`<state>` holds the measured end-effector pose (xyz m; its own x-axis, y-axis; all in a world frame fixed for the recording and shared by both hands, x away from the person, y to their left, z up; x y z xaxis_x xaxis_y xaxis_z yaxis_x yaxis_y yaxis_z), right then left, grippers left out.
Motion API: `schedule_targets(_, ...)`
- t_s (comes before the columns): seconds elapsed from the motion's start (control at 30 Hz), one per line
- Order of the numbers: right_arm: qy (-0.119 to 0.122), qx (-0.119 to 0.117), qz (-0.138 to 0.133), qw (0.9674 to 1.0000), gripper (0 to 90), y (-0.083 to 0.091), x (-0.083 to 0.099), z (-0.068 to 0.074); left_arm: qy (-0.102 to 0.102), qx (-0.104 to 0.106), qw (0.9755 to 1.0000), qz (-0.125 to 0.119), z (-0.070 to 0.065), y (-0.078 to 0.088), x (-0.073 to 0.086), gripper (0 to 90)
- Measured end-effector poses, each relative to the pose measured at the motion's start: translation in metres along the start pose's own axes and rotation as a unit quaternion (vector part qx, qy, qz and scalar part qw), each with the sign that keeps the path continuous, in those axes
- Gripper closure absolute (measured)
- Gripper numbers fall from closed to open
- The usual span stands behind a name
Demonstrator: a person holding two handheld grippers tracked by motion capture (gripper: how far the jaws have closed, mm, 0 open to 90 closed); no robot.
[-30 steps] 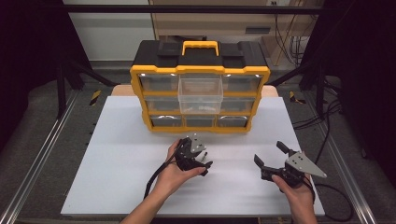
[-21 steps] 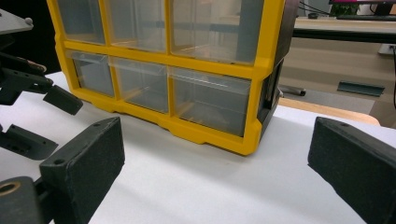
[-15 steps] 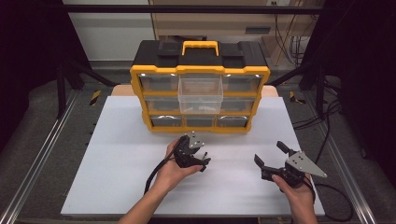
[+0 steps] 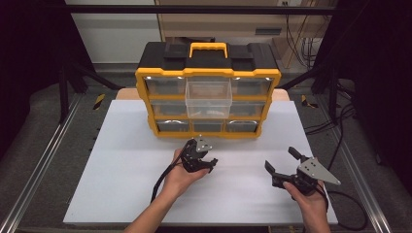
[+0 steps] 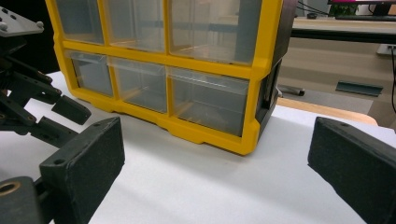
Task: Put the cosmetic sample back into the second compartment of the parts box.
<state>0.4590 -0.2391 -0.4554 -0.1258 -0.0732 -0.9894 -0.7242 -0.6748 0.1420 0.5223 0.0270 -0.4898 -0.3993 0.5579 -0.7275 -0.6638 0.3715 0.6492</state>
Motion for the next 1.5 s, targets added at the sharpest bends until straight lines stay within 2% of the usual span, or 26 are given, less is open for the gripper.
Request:
schedule_targets(0.3, 0.0, 0.0, -0.001, 1.0, 4.2, 0.0, 0.0, 0.0, 0.005, 0.015, 0.9993, 0.034, -0.006, -0.006, 0.006, 52.7)
schedule_targets(0.5, 0.0, 0.0, -0.001, 1.0, 4.2, 0.0, 0.0, 0.0, 0.007, 0.018, 0.9988, 0.045, -0.01, -0.012, 0.01, 57.3)
schedule_targets(0.9, -0.002, 0.001, -0.001, 1.0, 4.3, 0.001, 0.0, 0.0, 0.009, 0.014, 0.9984, 0.054, -0.014, -0.017, 0.013, 68.8)
schedule_targets(1.3, -0.002, 0.001, -0.001, 1.0, 4.3, 0.001, 0.0, 0.0, 0.016, 0.021, 0.9978, 0.061, -0.014, -0.018, 0.02, 79.6)
schedule_targets(1.5, -0.002, 0.001, -0.001, 1.0, 4.3, 0.001, 0.0, 0.0, 0.012, 0.018, 0.9981, 0.058, -0.015, -0.018, 0.021, 80.7)
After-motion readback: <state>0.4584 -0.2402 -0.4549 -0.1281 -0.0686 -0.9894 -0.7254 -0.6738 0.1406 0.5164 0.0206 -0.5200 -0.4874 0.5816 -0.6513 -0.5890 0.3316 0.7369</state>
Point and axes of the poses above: each handheld gripper's, and its own axes: y roughly backward along the jaws, x roughly out of its underside, z roughly to its left, the point moved 6 cm from there along -y, roughly forward along the jaws, and after that the axes turned 15 degrees about -x, right-handed, at the moved point
